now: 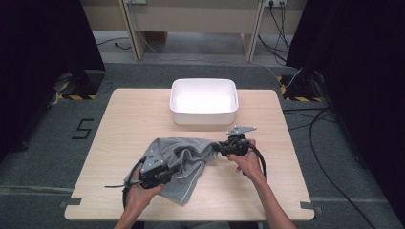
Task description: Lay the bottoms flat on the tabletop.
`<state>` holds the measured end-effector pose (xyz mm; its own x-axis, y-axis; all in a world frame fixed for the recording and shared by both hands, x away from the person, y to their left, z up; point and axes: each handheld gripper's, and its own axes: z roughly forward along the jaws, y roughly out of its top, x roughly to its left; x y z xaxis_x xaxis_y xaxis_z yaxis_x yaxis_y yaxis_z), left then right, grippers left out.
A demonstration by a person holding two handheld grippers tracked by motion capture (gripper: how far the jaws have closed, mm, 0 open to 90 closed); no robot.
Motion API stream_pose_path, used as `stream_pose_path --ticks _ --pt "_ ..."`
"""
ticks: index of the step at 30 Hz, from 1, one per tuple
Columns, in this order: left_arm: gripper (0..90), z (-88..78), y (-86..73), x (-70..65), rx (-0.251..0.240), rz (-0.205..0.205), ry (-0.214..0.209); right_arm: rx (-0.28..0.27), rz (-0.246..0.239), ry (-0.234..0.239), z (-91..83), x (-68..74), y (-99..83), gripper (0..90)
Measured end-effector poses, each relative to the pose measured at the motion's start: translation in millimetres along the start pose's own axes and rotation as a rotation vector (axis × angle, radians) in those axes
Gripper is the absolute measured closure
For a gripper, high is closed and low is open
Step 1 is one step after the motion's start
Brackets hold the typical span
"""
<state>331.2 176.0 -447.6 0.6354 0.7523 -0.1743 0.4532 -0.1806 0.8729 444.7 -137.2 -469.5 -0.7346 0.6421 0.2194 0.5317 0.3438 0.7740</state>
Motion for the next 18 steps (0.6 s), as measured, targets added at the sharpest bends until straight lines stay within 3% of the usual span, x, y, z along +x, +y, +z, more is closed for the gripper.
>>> stream_pose_path --ticks 4,7,10,14,18 --pt "80.2 -19.0 26.0 21.5 -0.025 -0.034 -0.009 -0.031 -0.029 0.041 -24.5 8.2 4.1 75.5" --pt "80.1 -30.9 44.3 31.9 -0.018 -0.030 -0.024 -0.046 -0.056 0.053 -45.4 16.1 9.3 75.6" --pt "80.1 -34.6 58.2 43.0 0.002 -0.011 0.003 -0.053 -0.076 0.049 -67.0 18.2 14.5 75.7" --pt "79.9 -16.1 67.6 58.2 0.058 -0.010 0.020 -0.076 -0.051 0.046 -80.2 9.2 18.7 75.9" --pt "79.7 23.1 65.6 71.6 0.125 -0.040 0.054 -0.009 -0.024 -0.023 -61.5 -8.8 17.1 75.8"
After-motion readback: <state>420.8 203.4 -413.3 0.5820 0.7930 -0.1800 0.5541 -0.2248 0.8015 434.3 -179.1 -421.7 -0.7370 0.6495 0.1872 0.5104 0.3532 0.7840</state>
